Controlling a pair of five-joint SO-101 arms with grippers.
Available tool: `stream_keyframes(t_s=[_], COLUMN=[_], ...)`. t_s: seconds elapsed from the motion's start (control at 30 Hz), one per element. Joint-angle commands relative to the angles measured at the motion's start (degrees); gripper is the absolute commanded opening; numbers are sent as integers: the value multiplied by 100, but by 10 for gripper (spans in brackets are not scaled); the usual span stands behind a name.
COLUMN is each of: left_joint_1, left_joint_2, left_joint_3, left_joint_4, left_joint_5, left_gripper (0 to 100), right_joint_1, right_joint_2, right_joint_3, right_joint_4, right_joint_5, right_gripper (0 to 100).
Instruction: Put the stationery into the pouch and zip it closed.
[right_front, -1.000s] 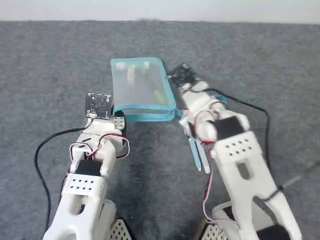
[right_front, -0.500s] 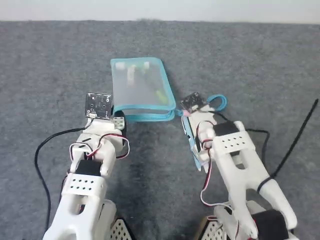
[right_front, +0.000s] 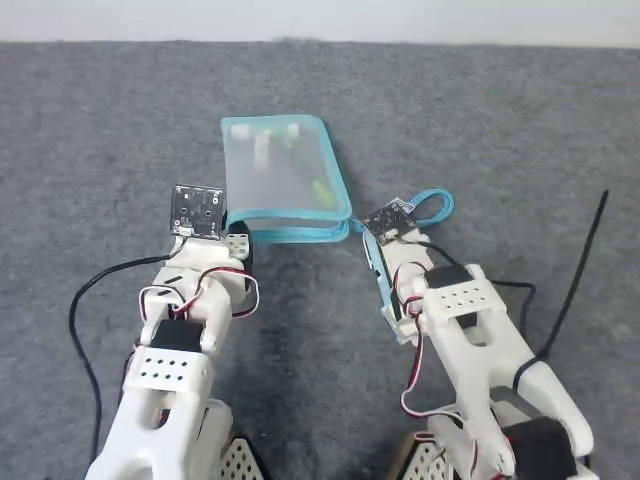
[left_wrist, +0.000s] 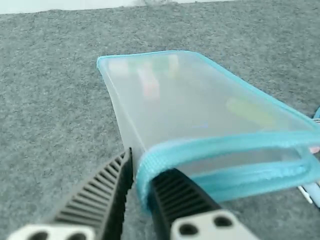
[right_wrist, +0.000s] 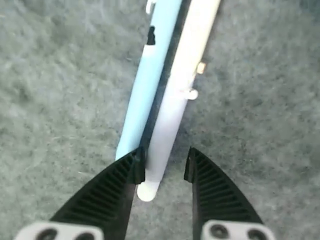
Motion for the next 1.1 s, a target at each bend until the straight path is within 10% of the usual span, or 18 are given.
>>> stream_keyframes(t_s=[0.0, 0.77, 1.07], left_joint_1=[-35, -35, 246], left_joint_2=[26, 35, 0], left_joint_3=[-189, -189, -101], left_joint_4=[0, 0, -18], left_joint_5=[0, 0, -9], left_gripper=[12, 12, 12], right_joint_1=[40, 1218, 321], right_joint_2=[-22, -1552, -2484], right_joint_3=[123, -914, -2013], right_joint_4=[-382, 1473, 2756], right_joint_5=[-70, 255, 492], right_gripper=[134, 6, 6])
